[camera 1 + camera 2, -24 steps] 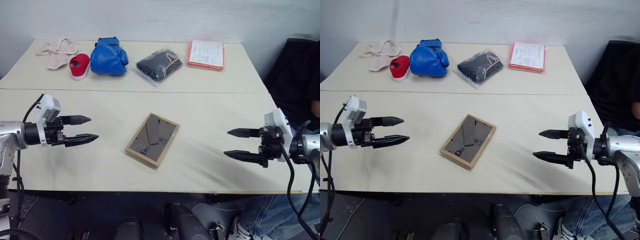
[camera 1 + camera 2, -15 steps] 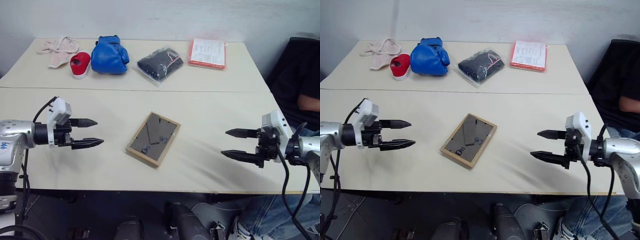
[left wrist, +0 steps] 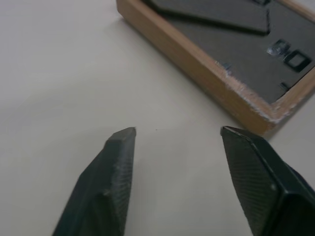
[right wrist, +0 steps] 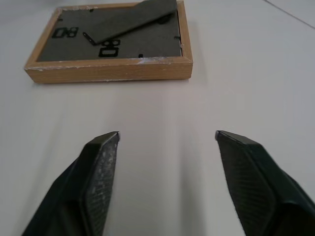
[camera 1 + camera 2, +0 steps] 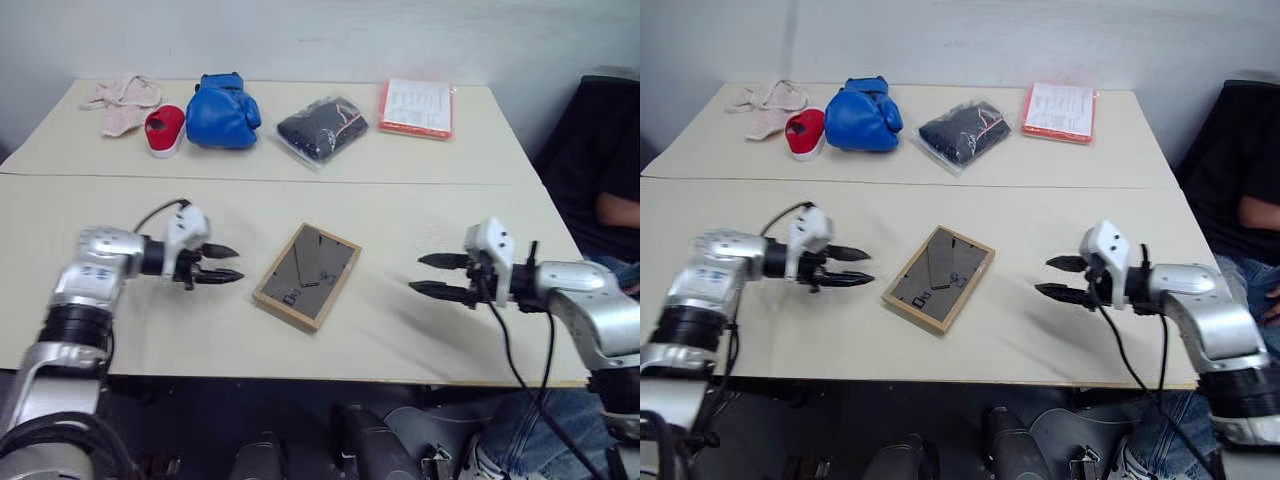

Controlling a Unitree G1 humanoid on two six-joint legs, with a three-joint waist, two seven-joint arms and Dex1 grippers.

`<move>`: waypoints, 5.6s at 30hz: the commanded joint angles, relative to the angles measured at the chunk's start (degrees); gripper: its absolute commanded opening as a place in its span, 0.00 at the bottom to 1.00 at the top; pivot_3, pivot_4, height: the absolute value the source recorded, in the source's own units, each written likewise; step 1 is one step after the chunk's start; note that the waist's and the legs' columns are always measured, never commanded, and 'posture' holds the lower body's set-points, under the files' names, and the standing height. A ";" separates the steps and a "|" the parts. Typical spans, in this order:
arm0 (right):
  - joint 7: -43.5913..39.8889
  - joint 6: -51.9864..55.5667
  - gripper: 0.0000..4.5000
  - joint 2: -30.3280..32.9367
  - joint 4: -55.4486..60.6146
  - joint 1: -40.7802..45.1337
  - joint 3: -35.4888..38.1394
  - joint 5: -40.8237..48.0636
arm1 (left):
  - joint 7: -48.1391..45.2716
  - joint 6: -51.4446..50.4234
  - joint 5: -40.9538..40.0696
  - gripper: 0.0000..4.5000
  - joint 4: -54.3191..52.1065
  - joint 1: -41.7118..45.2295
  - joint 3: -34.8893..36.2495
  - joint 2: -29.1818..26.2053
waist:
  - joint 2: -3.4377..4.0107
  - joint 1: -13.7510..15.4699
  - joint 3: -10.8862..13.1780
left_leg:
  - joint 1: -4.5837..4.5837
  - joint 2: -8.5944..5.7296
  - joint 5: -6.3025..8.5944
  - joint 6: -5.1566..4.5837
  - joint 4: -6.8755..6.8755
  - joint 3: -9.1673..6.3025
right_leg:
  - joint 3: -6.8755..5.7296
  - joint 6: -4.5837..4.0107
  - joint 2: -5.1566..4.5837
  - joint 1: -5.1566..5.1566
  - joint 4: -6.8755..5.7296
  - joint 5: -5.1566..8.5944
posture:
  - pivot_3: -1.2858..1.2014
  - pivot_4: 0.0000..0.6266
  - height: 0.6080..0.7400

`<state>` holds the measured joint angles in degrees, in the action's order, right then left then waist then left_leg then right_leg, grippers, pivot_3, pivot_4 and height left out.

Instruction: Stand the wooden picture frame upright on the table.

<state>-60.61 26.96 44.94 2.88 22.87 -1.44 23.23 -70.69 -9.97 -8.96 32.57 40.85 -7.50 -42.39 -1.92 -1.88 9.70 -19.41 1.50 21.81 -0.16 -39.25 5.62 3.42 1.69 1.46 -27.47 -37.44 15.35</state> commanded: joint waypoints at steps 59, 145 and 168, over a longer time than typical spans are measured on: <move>-4.35 -15.03 0.00 -5.91 -0.52 9.58 -18.72 -27.21 | 6.08 -64.79 -19.46 1.00 -15.06 0.80 -3.70 8.24 | 0.27 -0.35 -0.39 | 0.31 -0.01 0.02 0.16 -0.74 -0.29 | -0.15 0.02 -0.11 0.60 -0.24 0.01 | 0.52 0.24 1.00; 6.36 27.29 1.00 -15.39 11.20 24.69 -3.66 12.35 | 16.84 -62.90 -32.00 0.28 -30.94 2.67 8.46 10.79 | 0.23 -1.17 -0.27 | -0.43 0.03 -0.15 0.44 -0.73 -0.35 | -0.18 0.01 -0.11 -0.15 -0.38 0.01 | 0.52 0.24 1.00; 5.96 30.00 1.00 -12.55 16.97 21.73 -1.07 17.59 | 15.58 -59.77 -30.42 0.28 -26.24 4.12 7.14 9.98 | 0.25 -1.13 -0.26 | -0.63 0.04 -0.15 0.44 -0.74 -0.39 | -0.23 0.01 -0.11 -0.31 -0.39 0.01 | 0.52 0.24 1.00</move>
<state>-52.80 56.22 31.95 15.47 44.62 -3.25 36.94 -53.83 -71.64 -38.73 7.50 42.59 -0.83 -32.39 -1.66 -3.00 9.44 -20.06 1.54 21.66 0.28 -40.00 5.21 3.16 1.69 1.35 -27.78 -37.81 15.36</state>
